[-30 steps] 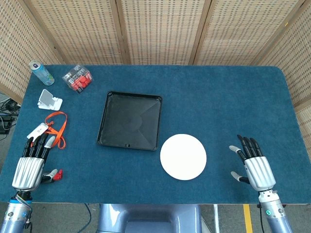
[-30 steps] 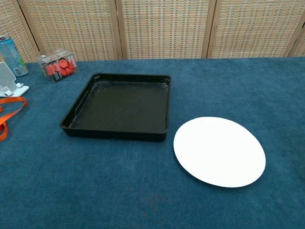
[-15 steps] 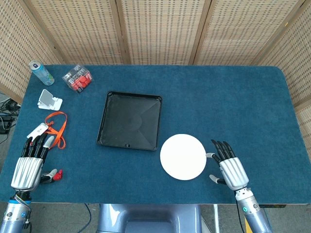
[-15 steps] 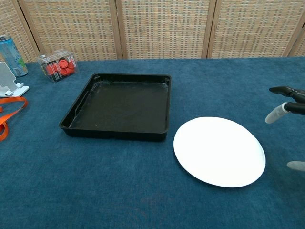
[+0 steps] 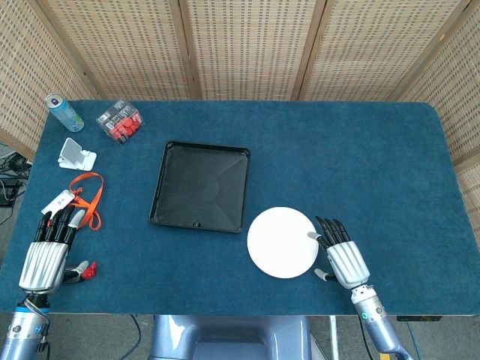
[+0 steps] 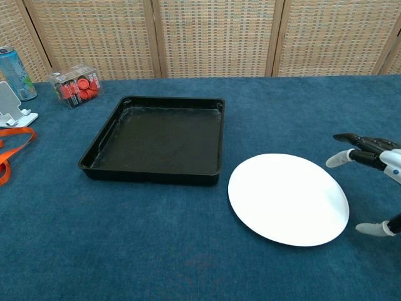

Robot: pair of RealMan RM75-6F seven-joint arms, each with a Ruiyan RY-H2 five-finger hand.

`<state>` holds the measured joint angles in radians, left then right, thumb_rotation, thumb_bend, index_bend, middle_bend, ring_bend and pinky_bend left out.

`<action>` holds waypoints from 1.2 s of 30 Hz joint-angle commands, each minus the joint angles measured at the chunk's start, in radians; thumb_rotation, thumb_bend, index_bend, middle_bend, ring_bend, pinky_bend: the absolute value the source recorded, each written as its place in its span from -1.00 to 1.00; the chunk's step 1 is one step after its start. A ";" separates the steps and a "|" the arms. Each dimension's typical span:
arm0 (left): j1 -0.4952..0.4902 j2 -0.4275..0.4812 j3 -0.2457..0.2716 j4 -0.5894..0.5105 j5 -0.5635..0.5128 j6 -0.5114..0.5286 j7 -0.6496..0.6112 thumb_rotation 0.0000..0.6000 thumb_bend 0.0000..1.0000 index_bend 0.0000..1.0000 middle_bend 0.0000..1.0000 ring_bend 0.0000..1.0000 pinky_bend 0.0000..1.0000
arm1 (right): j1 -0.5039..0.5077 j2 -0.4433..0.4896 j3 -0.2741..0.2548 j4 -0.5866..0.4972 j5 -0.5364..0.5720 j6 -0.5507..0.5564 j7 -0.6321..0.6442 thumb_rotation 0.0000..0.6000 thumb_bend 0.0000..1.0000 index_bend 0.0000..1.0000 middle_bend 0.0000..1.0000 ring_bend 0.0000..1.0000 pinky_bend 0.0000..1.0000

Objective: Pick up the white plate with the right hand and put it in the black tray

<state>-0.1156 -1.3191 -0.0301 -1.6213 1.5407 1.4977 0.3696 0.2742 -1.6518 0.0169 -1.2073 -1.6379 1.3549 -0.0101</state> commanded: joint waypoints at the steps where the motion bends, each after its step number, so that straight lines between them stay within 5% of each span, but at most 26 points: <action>1: 0.000 0.000 0.000 0.000 0.000 0.000 -0.001 1.00 -1.00 -1.00 -1.00 -1.00 -1.00 | 0.004 -0.012 0.002 0.009 0.001 0.002 0.004 1.00 -0.60 -0.50 -1.00 -1.00 -1.00; 36: 0.000 0.002 0.001 -0.003 -0.006 -0.001 0.001 1.00 -1.00 -1.00 -1.00 -1.00 -1.00 | 0.030 -0.082 -0.010 0.053 0.022 -0.027 0.014 1.00 -0.58 -0.48 -1.00 -1.00 -1.00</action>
<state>-0.1161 -1.3170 -0.0289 -1.6243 1.5353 1.4964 0.3704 0.3027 -1.7324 0.0067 -1.1545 -1.6179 1.3305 0.0037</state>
